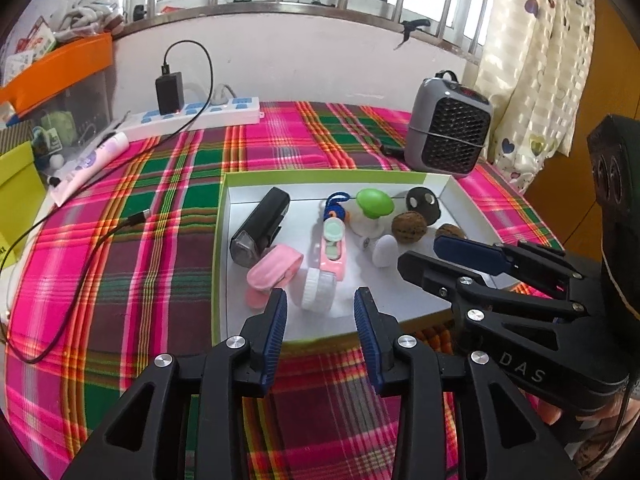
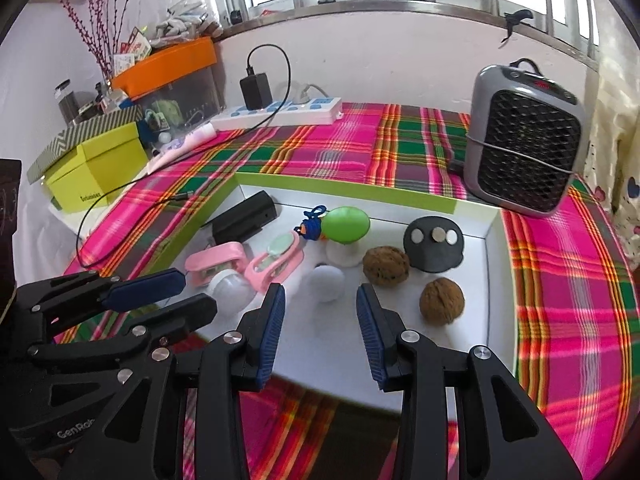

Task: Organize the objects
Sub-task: 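Withdraw both tools up and away from the box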

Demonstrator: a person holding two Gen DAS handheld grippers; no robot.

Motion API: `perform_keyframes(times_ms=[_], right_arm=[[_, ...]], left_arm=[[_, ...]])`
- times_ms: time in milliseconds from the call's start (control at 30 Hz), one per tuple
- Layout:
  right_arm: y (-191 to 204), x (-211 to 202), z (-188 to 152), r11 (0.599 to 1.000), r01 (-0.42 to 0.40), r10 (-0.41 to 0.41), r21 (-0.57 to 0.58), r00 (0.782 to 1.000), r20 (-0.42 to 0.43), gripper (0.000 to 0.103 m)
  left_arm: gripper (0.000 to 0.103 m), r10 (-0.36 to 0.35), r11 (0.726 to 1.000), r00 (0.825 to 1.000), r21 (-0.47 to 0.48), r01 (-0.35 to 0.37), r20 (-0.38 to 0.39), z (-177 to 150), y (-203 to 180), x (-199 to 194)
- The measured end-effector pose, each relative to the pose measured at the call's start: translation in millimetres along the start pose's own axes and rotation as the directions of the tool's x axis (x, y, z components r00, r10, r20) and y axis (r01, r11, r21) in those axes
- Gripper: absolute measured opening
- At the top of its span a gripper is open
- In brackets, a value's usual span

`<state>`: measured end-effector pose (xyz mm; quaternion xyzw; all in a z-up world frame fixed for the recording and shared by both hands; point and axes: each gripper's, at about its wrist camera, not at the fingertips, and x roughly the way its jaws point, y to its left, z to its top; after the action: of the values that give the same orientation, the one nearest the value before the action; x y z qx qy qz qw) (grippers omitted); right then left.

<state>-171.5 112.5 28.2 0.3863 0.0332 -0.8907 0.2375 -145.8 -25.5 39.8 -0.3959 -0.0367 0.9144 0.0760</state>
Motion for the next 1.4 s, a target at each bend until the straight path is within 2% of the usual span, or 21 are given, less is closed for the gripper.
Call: perform_keyframes(times_ms=[500, 700, 900, 1400], right_arm=[[4.3, -33.5, -30.6, 0.997, 0.047, -0.048, 0.062, 0.999, 0.011, 0.039], [6.0, -40.6, -45.6, 0.996, 0.053, -0.053, 0.067, 0.999, 0.006, 0.047], [10.1, -46.4, -59.8, 0.996, 0.064, -0.064, 0.067, 0.998, -0.008, 0.047], [6.4, -50.0, -92.8, 0.984, 0.160, -0.154, 0.083, 0.985, -0.080, 0.048]], left_arm=[[0.039, 0.004, 1.000, 1.000, -0.027, -0.003, 0.029, -23.2, -6.7, -26.9], [0.040, 0.035, 0.999, 0.999, -0.019, -0.035, -0.001, -41.0, -12.2, -28.7], [0.040, 0.081, 0.997, 0.997, -0.011, -0.081, -0.010, -57.1, -17.5, -32.6], [0.044, 0.112, 0.994, 0.992, -0.009, -0.113, -0.062, -87.3, -29.4, -31.4]])
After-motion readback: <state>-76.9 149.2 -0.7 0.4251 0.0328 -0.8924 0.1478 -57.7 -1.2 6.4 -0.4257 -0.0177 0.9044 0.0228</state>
